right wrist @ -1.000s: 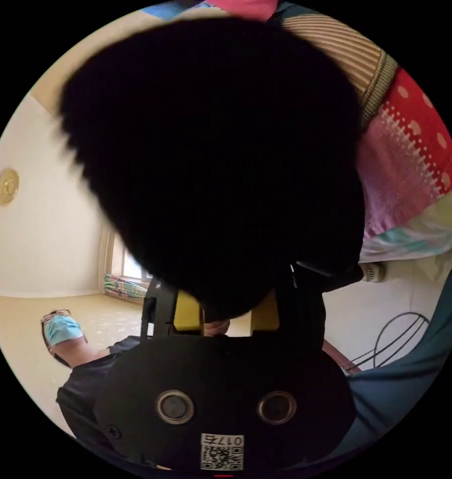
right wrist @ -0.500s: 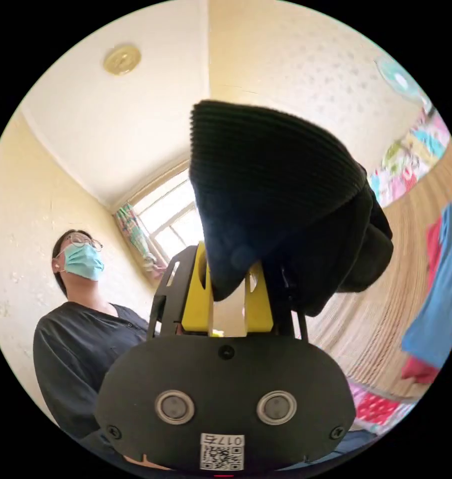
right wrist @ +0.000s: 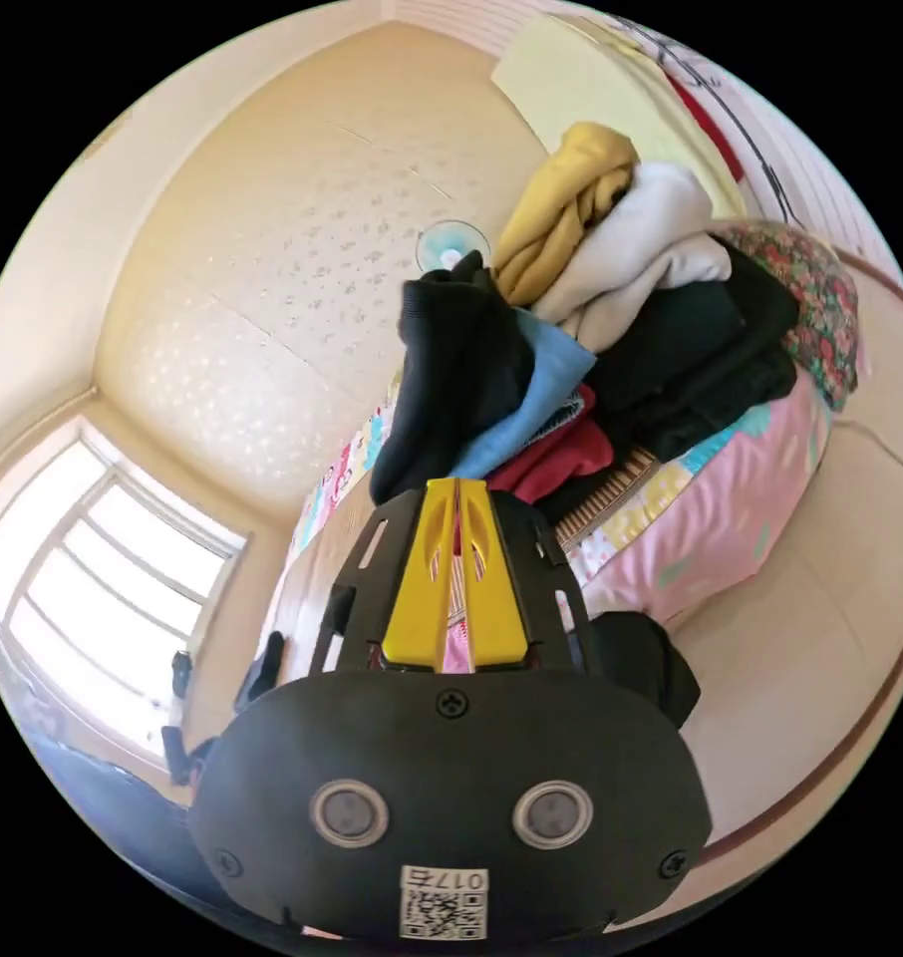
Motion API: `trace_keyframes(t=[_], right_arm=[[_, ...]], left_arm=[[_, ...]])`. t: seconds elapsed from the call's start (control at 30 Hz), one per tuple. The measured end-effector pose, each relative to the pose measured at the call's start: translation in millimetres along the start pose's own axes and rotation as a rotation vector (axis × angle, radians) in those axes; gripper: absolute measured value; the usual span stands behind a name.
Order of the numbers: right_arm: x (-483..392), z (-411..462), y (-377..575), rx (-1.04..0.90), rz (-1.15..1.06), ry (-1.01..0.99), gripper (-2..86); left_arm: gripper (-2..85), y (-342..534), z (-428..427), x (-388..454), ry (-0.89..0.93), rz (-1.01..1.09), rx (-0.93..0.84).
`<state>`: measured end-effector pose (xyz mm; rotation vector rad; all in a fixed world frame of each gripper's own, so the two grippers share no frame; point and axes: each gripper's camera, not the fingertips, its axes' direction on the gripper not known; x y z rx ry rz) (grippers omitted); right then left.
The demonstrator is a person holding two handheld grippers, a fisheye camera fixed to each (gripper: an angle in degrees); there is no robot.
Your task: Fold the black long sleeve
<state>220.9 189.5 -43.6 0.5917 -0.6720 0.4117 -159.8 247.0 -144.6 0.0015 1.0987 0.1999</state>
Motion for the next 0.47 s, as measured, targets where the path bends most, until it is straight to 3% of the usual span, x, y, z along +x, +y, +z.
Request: trace_keyframes(t=[0.17,0.27,0.37,0.47], right_arm=[[-128.7,33.4,34.4,0.13,-0.635,-0.014,0.5],[-184.2,78.9,29.5,0.185,-0.751,-0.102,0.5],[-236.6,136.8,16.5,0.096,-0.799,-0.204,0.5],[-291.9,187.3,13.9,-0.009,-0.842,-0.24,0.6]], left_arm=[[11.2,-33.8,-23.2,-21.6,-0.17,-0.051,0.092],[11.5,-72.6,-52.7,-52.3,-0.358,-0.136,0.197],[13.6,-103.7,-117.8,-104.2,-0.536,-0.376,0.41],[16.7,-119.2,-180.1,-163.7,-0.524,-0.435,0.615]])
